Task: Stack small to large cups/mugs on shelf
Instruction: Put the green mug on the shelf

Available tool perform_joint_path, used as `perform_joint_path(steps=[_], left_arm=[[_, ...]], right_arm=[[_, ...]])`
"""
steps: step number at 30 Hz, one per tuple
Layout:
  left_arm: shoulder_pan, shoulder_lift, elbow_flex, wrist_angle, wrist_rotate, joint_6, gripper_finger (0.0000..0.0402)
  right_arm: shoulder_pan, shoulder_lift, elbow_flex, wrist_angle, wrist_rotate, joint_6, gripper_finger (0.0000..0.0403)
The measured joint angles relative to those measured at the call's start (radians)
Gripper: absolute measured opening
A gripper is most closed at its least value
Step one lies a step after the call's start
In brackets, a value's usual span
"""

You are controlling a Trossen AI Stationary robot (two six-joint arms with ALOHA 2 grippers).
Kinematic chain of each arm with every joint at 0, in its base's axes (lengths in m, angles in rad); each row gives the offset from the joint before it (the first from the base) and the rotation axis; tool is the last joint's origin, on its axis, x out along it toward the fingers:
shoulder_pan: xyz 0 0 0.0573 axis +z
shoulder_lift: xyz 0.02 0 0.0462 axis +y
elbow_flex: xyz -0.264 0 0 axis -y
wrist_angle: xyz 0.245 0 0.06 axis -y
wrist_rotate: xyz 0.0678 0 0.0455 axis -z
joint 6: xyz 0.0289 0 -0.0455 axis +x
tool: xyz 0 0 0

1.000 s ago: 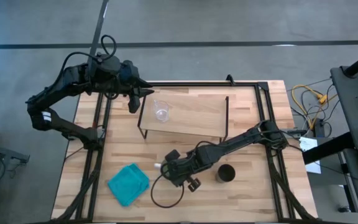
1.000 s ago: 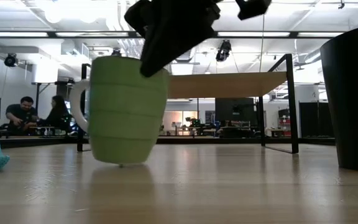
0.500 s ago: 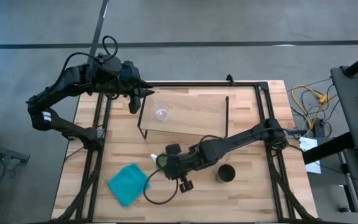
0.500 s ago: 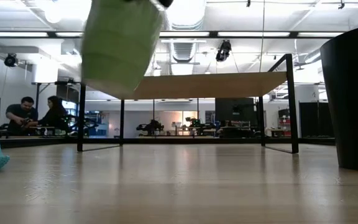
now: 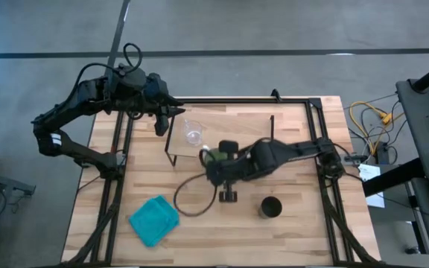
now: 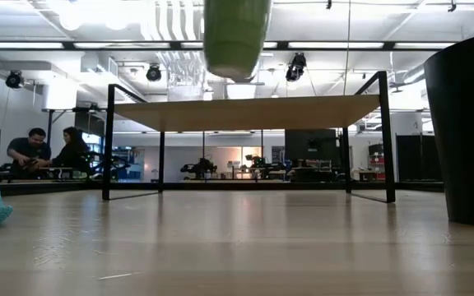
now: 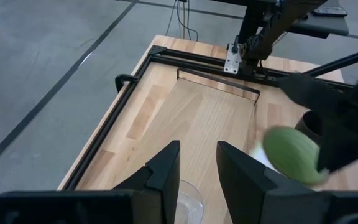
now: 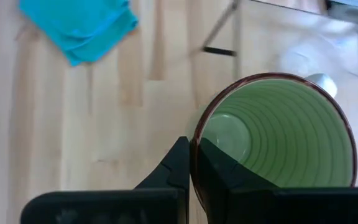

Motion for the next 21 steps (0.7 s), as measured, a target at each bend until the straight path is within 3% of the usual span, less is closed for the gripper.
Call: perform_joint_path(steps=[10, 15, 21], left_arm=[[0.0, 0.0, 0.0, 0.0, 0.0, 0.0, 0.0091], [0.0, 0.0, 0.0, 0.0, 0.0, 0.0, 0.0091], [0.0, 0.0, 0.0, 0.0, 0.0, 0.0, 0.0091]], right_arm=[[-0.143, -0.075, -0.011, -0.043, -0.005, 0.007, 0.0011], [-0.194, -0.073, -0.011, -0.045, -0.138, -0.005, 0.0011], [-0.214, -0.042, -0.012, -0.049, -0.153, -0.078, 0.0011]])
